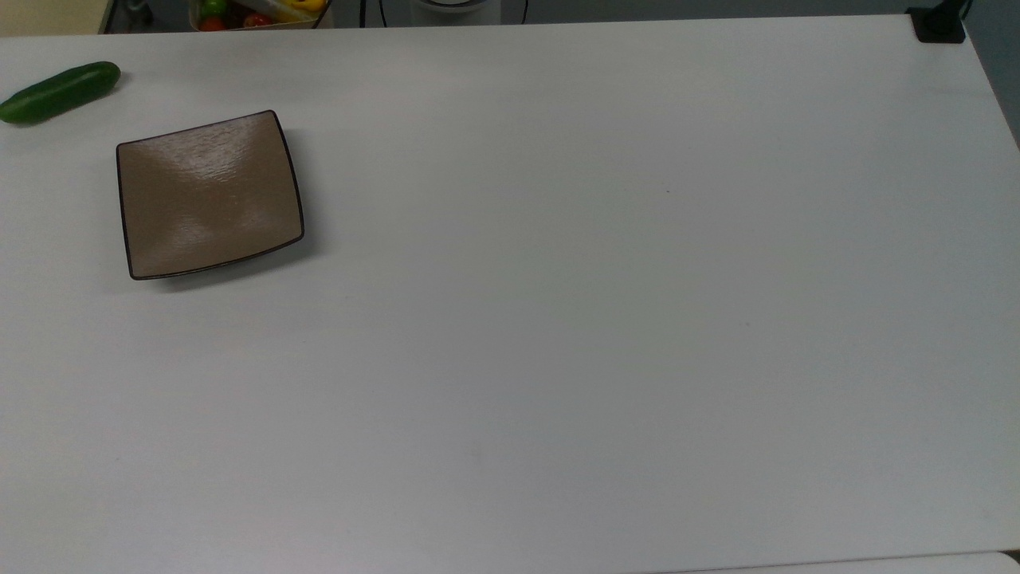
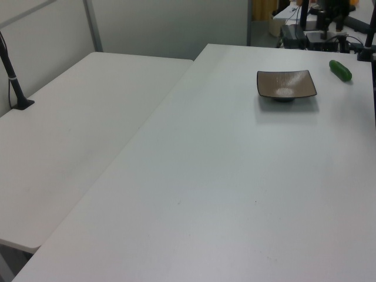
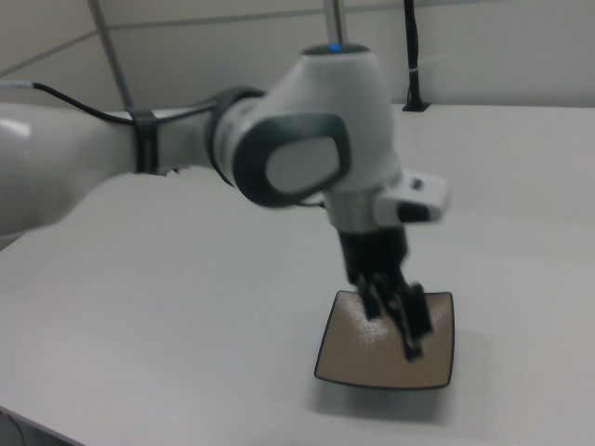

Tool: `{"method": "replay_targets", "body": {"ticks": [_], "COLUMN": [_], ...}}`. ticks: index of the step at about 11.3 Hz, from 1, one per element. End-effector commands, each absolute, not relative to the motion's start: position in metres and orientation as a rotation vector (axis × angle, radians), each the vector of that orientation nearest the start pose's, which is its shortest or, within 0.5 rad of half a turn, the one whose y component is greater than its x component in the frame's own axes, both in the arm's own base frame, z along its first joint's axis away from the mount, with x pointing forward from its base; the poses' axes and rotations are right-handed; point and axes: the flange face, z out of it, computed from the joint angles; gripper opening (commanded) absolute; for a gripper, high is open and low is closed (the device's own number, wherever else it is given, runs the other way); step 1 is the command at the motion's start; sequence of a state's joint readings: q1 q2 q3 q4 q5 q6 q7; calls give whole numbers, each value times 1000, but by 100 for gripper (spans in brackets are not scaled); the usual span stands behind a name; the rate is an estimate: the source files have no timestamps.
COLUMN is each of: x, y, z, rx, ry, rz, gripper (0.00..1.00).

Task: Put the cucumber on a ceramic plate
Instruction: 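Move the open gripper over toward the green cucumber beside the plate, then lower the gripper onto the cucumber and close it around the middle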

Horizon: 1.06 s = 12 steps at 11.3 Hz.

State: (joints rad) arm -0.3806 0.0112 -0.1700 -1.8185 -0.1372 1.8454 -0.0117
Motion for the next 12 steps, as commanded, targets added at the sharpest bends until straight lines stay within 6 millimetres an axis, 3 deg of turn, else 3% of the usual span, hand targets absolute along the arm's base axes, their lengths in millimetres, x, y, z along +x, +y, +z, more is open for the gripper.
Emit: {"method": "replay_targets", "body": {"ticks": [1, 3, 6, 12], "x": [461, 449, 439, 444], "y": [-360, -399, -438, -464], "z": [476, 439, 397, 325], "rx": [-3100, -3075, -3063, -3084], "ry": [1082, 1205, 1288, 1306], "rz": [-34, -88, -117, -165], "gripper": [100, 100, 100, 100]}}
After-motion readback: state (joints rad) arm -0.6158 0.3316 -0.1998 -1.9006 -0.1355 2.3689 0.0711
